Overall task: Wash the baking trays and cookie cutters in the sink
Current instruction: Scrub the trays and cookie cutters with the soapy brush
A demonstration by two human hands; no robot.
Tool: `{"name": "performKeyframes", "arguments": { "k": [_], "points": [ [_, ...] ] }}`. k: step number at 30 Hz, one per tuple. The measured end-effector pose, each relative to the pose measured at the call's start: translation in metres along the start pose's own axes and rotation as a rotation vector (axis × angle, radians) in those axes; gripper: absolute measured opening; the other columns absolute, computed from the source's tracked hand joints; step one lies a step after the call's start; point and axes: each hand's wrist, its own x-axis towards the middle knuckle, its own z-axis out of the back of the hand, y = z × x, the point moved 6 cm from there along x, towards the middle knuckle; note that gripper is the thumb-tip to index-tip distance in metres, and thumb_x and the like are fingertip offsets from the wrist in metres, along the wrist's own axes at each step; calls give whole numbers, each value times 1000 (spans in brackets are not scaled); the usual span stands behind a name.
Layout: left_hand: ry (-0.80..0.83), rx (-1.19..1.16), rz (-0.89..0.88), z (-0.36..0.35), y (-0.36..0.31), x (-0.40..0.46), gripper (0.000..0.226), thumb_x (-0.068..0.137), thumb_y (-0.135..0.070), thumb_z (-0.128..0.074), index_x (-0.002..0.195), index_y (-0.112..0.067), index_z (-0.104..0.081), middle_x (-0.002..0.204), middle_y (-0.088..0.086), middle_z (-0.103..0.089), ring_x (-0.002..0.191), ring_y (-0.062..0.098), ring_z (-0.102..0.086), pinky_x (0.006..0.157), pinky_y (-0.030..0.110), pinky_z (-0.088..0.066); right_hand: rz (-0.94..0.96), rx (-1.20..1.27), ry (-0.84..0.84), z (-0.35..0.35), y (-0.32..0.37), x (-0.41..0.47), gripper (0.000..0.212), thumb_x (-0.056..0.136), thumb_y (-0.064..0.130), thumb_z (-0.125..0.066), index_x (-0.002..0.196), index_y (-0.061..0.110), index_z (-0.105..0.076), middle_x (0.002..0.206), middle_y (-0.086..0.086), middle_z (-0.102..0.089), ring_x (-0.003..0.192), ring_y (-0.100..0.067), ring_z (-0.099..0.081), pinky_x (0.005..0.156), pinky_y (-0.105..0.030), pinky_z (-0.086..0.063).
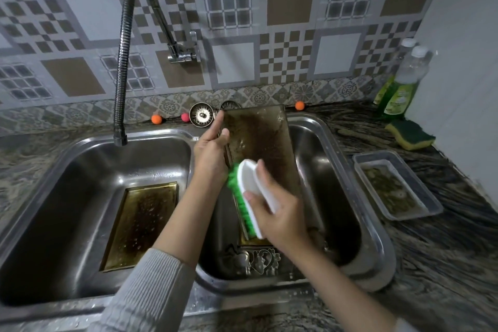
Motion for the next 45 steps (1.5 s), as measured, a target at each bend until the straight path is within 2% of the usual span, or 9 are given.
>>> {"name": "performKeyframes", "arguments": {
  "k": [4,9,13,19,28,31,36,40,45],
  "points": [
    [10,-72,53,12,-5,2,42,91,11,-45,116,-18,-64,139,6,-51,122,18,-56,110,47,-37,-95,-102,4,25,-44,6,62,86,23,-67,140,23,-35,127,10,-54,100,-2,-63,85,-22,-55],
    [-41,-26,48,11,-3,-3,40,92,10,-47,119,-14,-63,139,9,-52,127,22,-52,109,45,-40,-196,-207,-104,61,-67,41,60,86,19,-68,139,21,-41,113,-10,-68,94,-9,-60,72,6,-34],
    [-116,35,73,-8,5,-11,38,92,8,-50,122,-13,-62,127,7,-62,111,18,-62,101,38,-48,-132,-88,-31,47,-41,33,55,82,45,-64,133,42,-43,116,2,-57,108,0,-52,84,-8,-45],
    [-22,244,35,-35,16,-13,44,93,7,-49,132,-11,-54,142,3,-49,133,13,-43,110,25,-33,-98,-195,91,31,-33,11,60,68,68,-65,123,65,-43,124,4,-43,120,-10,-46,97,-28,-47],
    [207,291,245,-59,33,-25,38,94,-5,-53,130,-17,-58,135,5,-56,127,22,-48,104,38,-39,-215,-22,-84,42,-44,0,43,79,17,-65,121,24,-63,110,-3,-52,104,-13,-59,80,-28,-57],
    [250,453,105,-49,29,-25,31,93,-11,-56,123,-14,-64,121,5,-66,114,17,-59,103,40,-45,-315,71,-159,49,-51,-2,45,83,1,-65,119,28,-59,111,-1,-55,103,-11,-60,79,-17,-53],
    [76,890,-23,28,52,-23,50,83,-38,-58,133,-32,-53,148,3,-41,140,16,-32,114,50,-28,-446,151,-227,62,-70,-4,43,85,2,-65,119,29,-59,113,5,-57,103,-4,-59,87,-17,-51],
    [191,795,198,61,80,-31,39,97,-13,-49,136,-21,-50,141,5,-49,133,22,-42,109,41,-38,-526,201,-217,64,-80,-2,40,87,4,-63,124,19,-60,122,6,-58,102,12,-52,95,-13,-41],
    [70,673,181,84,75,-28,41,99,-3,-40,131,-22,-56,139,2,-51,128,20,-46,108,37,-40,-613,238,-168,46,-91,0,38,89,9,-63,126,16,-59,133,0,-56,121,-6,-50,97,-19,-40]
  ]
}}
